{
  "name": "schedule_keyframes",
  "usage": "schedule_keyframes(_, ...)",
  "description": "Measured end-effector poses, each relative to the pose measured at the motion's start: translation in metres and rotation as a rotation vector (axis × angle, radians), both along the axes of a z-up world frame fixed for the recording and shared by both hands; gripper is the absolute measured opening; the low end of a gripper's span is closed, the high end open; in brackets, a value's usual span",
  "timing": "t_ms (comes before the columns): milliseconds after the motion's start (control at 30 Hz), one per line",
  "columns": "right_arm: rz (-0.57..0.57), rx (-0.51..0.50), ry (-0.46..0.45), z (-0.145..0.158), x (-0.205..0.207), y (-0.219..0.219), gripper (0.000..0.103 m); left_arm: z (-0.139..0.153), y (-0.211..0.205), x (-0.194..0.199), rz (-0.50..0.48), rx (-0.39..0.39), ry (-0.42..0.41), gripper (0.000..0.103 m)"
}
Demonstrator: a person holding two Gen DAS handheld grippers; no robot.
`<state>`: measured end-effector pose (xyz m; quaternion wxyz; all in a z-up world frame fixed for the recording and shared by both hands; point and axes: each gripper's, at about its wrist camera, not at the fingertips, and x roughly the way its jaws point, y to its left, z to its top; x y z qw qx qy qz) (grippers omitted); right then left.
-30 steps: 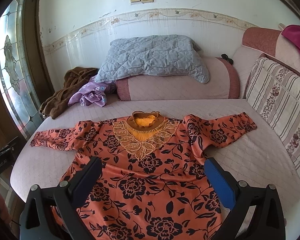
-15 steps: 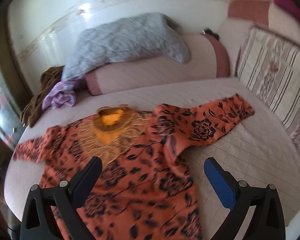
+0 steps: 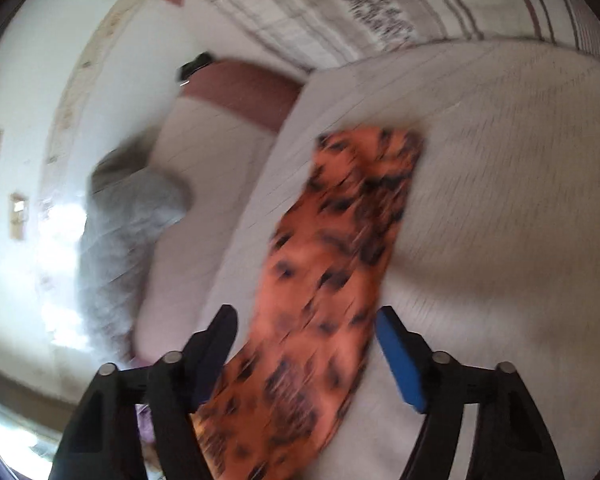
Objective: Fold small clothes
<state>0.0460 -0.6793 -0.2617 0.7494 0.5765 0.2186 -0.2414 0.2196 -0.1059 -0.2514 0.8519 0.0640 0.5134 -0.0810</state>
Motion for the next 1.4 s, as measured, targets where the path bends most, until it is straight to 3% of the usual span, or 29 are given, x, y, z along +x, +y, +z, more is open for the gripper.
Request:
schedule_keyframes(100, -0.021, 0.022, 0.053, -0.015, 0.017, -0.017, 0.066, -0.002, -0.001, -0.011, -0.016, 0.003, -0.062, 0.103)
schedule_keyframes(167, -0.025, -0.027, 0.075, -0.018, 0.031, -0.029, 0.063, -0.004, -0.003, -0.015, -0.009, 0.009, -0.074, 0.103)
schedule_keyframes(233, -0.023, -0.074, 0.099, -0.017, 0.041, -0.037, 0.048, -0.004, -0.004, -0.015, -0.004, 0.002, -0.056, 0.103)
schedule_keyframes(267, -0.018, -0.111, 0.125, -0.016, 0.048, -0.039, 0.03, -0.004, -0.004, -0.014, -0.005, 0.004, -0.054, 0.103)
schedule_keyframes(300, -0.007, -0.141, 0.146, -0.018, 0.051, -0.039, 0.018, -0.003, -0.003, -0.013, -0.008, 0.009, -0.05, 0.103)
schedule_keyframes(367, 0.005, -0.176, 0.158, -0.019, 0.049, -0.038, 0.01, 0.003, 0.001, -0.008, -0.012, 0.012, -0.028, 0.103)
schedule_keyframes(467, 0.0, -0.187, 0.05, 0.002, 0.043, -0.028, 0.008, 0.014, 0.001, -0.003, -0.028, 0.047, -0.019, 0.103)
schedule_keyframes(600, 0.103, -0.246, -0.132, 0.067, 0.05, 0.022, 0.008, 0.046, 0.01, -0.006, -0.004, 0.073, -0.168, 0.103)
schedule_keyframes(733, 0.287, -0.258, -0.337, 0.121, 0.062, 0.109, 0.008, 0.068, 0.038, 0.0, 0.094, 0.088, -0.24, 0.103)
schedule_keyframes(867, 0.461, -0.218, -0.428, 0.135, 0.088, 0.2, 0.009, 0.081, 0.08, 0.01, 0.233, 0.073, -0.26, 0.103)
schedule_keyframes(967, 0.596, -0.169, -0.409, 0.125, 0.129, 0.269, 0.015, 0.084, 0.106, 0.012, 0.312, 0.045, -0.27, 0.103)
schedule_keyframes(1033, 0.677, -0.119, -0.39, 0.115, 0.154, 0.305, 0.041, 0.086, 0.118, 0.015, 0.348, 0.051, -0.277, 0.103)
schedule_keyframes(1067, 0.705, -0.082, -0.378, 0.109, 0.163, 0.317, 0.079, 0.085, 0.121, 0.014, 0.355, 0.054, -0.282, 0.103)
schedule_keyframes(1100, 0.723, -0.03, -0.372, 0.104, 0.168, 0.328, 0.092, 0.086, 0.124, 0.014, 0.357, 0.048, -0.286, 0.103)
schedule_keyframes(1133, 0.723, 0.045, -0.383, 0.098, 0.17, 0.339, 0.092, 0.087, 0.125, 0.013, 0.354, 0.036, -0.284, 0.103)
schedule_keyframes(1200, 0.762, 0.059, -0.382, 0.1, 0.166, 0.35, 0.092, 0.087, 0.123, 0.013, 0.337, 0.005, -0.279, 0.103)
schedule_keyframes(1267, 0.768, -0.039, -0.327, 0.105, 0.152, 0.352, 0.092, 0.088, 0.114, 0.012, 0.293, -0.043, -0.269, 0.103)
schedule_keyframes(1333, 0.759, -0.185, -0.202, 0.105, 0.128, 0.344, 0.09, 0.086, 0.103, 0.013, 0.224, -0.117, -0.24, 0.103)
schedule_keyframes(1400, 0.75, -0.266, -0.096, 0.102, 0.113, 0.328, 0.08, 0.084, 0.091, 0.014, 0.166, -0.171, -0.228, 0.1)
